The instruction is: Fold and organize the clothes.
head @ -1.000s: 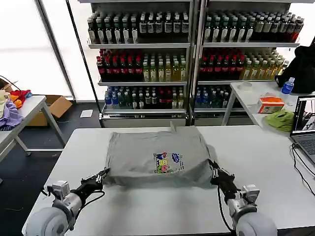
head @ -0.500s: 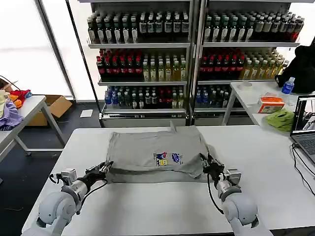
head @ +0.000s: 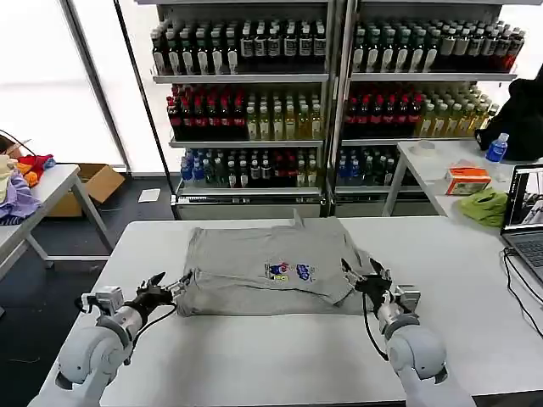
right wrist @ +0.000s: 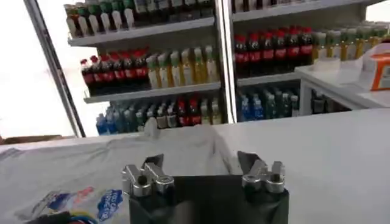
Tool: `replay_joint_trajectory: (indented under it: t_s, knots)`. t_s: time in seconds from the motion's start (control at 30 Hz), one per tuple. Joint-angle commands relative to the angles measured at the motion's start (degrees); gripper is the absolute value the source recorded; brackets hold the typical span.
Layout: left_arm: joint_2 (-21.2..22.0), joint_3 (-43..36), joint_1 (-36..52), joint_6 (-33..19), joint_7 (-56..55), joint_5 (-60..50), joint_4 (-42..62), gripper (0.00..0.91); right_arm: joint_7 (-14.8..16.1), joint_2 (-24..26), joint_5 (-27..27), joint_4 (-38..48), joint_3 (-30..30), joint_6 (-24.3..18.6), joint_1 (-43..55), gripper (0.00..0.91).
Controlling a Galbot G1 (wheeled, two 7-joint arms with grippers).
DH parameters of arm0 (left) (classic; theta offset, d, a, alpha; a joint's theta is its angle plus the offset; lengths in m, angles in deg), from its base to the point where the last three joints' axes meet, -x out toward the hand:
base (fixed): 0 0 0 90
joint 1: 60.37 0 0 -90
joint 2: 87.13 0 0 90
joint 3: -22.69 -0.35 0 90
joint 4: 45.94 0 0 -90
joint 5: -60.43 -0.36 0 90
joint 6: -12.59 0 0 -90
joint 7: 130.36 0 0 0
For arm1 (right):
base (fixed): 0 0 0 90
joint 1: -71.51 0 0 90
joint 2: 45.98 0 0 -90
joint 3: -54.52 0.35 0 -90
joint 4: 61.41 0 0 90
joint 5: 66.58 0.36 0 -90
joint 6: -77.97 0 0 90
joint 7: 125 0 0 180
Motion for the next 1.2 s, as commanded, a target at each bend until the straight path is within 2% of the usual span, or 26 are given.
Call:
replay_joint_trajectory:
  t_s: [0.03, 0.37, 0.4, 0.43, 0.5, 0.53, 0.57, 0.6, 0.63, 0.67, 0.73, 0.87, 1.2]
  knots:
    - [3.03, 0.46, -8.12, 0.02, -0.86, -3.02, -4.46, 0.907, -3.96, 1.08, -3.36, -6.34, 1.0, 2.58, -8.55, 0.907]
    - [3.95, -0.56, -6.8, 0.01, -0.85, -3.66, -0.94, 0.907, -4.93, -0.46, -3.75, -5.06, -1.13, 3.82, -8.33, 0.897]
    - [3.93, -0.62, -6.7, 0.02, -0.83, -3.41, -0.81, 0.907, -4.97, -0.56, -3.71, -4.68, -1.34, 3.83, -8.09, 0.816]
    - [3.94, -0.72, -6.54, 0.03, -0.79, -3.18, -0.46, 0.907, -5.09, -0.67, -3.7, -4.27, -1.55, 3.85, -7.78, 0.816]
    - [4.13, -0.94, -5.75, 0.02, -0.87, -2.42, 0.56, 0.907, -5.47, -0.86, -3.7, -2.9, -1.98, 3.89, -6.94, 0.443]
    - [4.2, -0.95, -5.55, 0.03, -0.92, -2.4, 1.02, 0.796, -5.5, -0.87, -3.68, -2.58, -2.06, 3.94, -6.8, 0.302]
    - [4.35, -1.02, -5.45, 0.03, -0.92, -2.42, 1.36, 0.665, -5.48, -0.84, -3.64, -2.25, -2.14, 4.05, -6.6, 0.252]
    - [4.46, -1.11, -5.5, 0.02, -0.87, -2.01, 1.58, 0.343, -5.5, -0.76, -3.54, -2.02, -2.18, 4.18, -6.58, 0.121]
    - [4.56, -1.16, -5.63, 0.03, -0.87, -1.86, 1.58, 0.302, -5.53, -0.72, -3.44, -1.92, -2.17, 4.32, -6.62, 0.06]
    - [4.69, -1.27, -5.8, 0.03, -0.84, -1.75, 1.58, 0.222, -5.61, -0.66, -3.28, -1.84, -2.16, 4.62, -6.75, 0.0]
    - [4.93, -1.4, -6.03, 0.03, -0.56, -1.74, 1.73, 0.111, -5.45, -0.51, -2.47, -1.6, -2.12, 4.68, -6.96, 0.0]
    - [5.4, -1.35, -5.79, 0.02, -0.6, -1.77, 2.44, 0.03, -5.32, -0.66, -1.93, -0.37, -2.29, 4.74, -6.81, 0.0]
    - [5.32, -1.02, -6.46, -0.03, -0.49, -1.14, 1.64, 0.03, -4.65, -0.25, 1.05, -0.9, -2.06, 4.63, -7.01, 0.0]
